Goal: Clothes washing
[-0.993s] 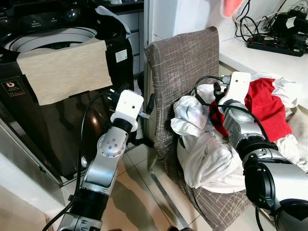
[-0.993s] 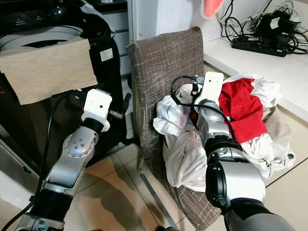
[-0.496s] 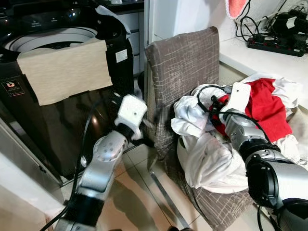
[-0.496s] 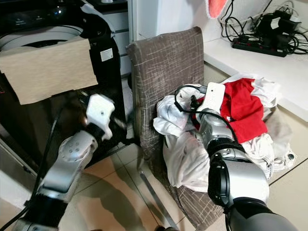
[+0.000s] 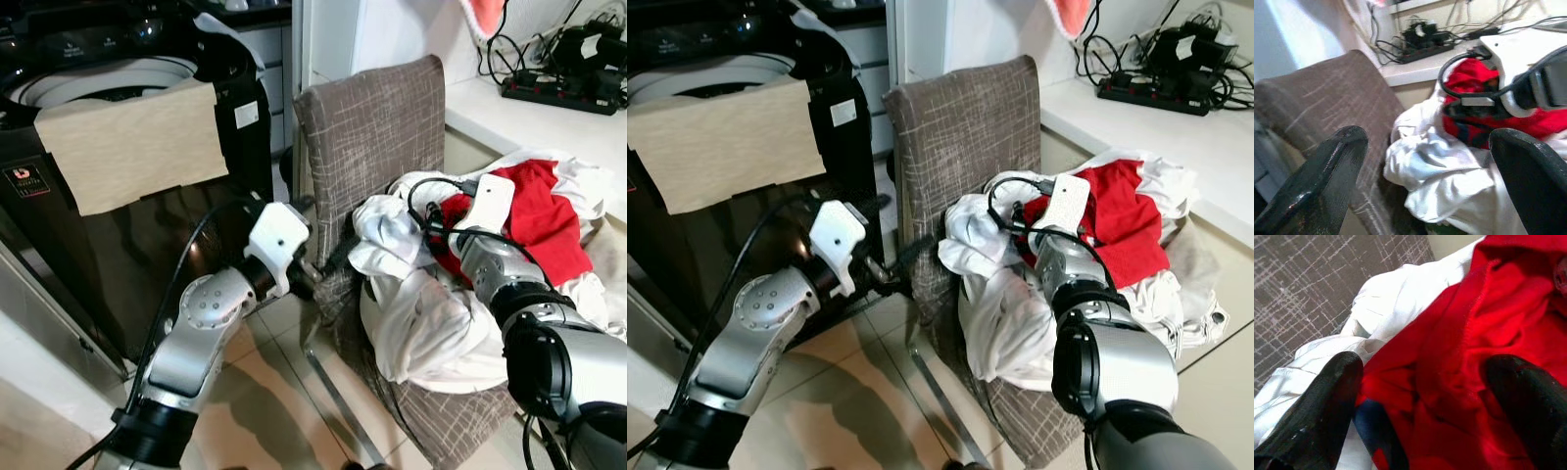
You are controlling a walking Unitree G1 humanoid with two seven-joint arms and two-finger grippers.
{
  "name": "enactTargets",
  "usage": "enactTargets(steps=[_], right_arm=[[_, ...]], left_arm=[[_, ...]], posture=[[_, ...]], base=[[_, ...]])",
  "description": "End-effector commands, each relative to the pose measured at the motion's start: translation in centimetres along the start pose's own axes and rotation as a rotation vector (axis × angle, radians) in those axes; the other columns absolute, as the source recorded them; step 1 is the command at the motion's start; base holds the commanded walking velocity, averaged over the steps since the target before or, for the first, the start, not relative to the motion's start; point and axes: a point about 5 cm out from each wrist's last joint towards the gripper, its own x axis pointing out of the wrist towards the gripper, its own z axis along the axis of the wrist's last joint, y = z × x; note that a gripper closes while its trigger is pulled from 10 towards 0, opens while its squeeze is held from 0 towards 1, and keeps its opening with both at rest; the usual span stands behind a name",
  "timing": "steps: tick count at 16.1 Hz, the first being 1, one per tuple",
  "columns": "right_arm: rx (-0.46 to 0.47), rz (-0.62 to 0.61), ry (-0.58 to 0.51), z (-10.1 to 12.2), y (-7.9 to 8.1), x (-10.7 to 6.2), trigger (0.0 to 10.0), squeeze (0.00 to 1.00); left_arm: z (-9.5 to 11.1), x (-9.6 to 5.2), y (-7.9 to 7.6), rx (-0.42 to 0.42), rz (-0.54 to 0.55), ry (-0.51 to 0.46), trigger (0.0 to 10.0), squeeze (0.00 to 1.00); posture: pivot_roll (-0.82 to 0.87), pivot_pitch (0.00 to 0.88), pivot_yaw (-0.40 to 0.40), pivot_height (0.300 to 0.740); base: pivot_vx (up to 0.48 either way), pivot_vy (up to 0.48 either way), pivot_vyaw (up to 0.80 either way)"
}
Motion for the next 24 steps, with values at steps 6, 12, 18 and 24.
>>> enactTargets(steps=[6, 12, 18, 24], right_arm=[[-0.105, 0.084, -0.145, 2.3, 0.9, 0.0, 10.0, 1.00], [0.137, 0.016, 0.028, -1.6, 0.0, -0.1, 10.0, 0.00], [-0.026, -0.030, 0.137, -4.3, -0.8, -0.5, 0.0, 0.00], [-0.090, -0.048, 0.180, -5.4, -1.3, -0.7, 0.0, 0.00]], left_arm=[[1.0, 0.3, -1.3, -0.010, -0.058, -0.022, 10.0, 0.00], [1.2, 0.3, -1.3, -0.007, -0.058, -0.013, 10.0, 0.00], [1.3, 0.1, -1.2, -0.001, -0.052, -0.006, 10.0, 0.00], [1.3, 0.3, -1.3, 0.000, -0.050, -0.002, 10.0, 0.00]], posture=[[0.05, 0.009, -0.018, 0.740], [0.06, 0.008, -0.019, 0.740], [0.06, 0.008, -0.020, 0.740], [0.06, 0.007, -0.017, 0.740]], base=[[0.000, 0.000, 0.00], [0.000, 0.000, 0.00], [0.000, 0.000, 0.00], [0.000, 0.000, 0.00]])
